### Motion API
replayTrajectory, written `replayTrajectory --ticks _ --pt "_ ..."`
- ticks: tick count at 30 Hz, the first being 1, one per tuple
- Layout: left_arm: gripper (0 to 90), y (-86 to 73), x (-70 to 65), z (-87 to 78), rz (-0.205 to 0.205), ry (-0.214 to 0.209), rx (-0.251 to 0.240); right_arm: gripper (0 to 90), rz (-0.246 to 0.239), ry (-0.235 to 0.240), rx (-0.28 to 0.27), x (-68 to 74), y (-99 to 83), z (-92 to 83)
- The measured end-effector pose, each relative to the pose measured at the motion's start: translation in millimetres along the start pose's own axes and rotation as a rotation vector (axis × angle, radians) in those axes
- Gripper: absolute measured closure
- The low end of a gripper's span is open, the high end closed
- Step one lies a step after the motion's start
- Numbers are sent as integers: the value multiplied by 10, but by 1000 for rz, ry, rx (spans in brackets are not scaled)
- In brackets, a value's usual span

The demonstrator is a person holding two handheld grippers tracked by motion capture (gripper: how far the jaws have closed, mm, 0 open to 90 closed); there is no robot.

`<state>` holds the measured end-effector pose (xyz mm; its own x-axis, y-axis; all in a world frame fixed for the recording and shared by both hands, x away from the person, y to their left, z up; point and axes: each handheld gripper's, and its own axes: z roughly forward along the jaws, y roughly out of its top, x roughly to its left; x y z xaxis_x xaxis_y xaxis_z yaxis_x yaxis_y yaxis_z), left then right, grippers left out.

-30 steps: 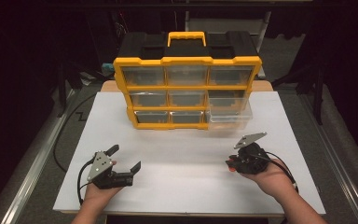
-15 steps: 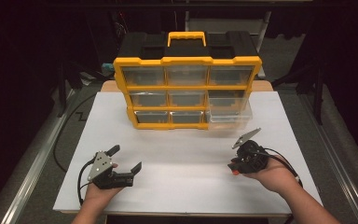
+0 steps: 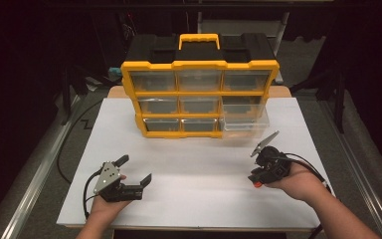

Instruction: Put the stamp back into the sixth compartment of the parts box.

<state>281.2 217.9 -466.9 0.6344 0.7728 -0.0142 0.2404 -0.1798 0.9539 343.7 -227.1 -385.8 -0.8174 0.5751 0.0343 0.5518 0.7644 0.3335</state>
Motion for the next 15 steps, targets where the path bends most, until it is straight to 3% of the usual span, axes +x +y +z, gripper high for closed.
replayTrajectory --ticks 15 --pt "4 -1 -7 6 3 -17 -7 743 -21 20 8 -53 101 -418"
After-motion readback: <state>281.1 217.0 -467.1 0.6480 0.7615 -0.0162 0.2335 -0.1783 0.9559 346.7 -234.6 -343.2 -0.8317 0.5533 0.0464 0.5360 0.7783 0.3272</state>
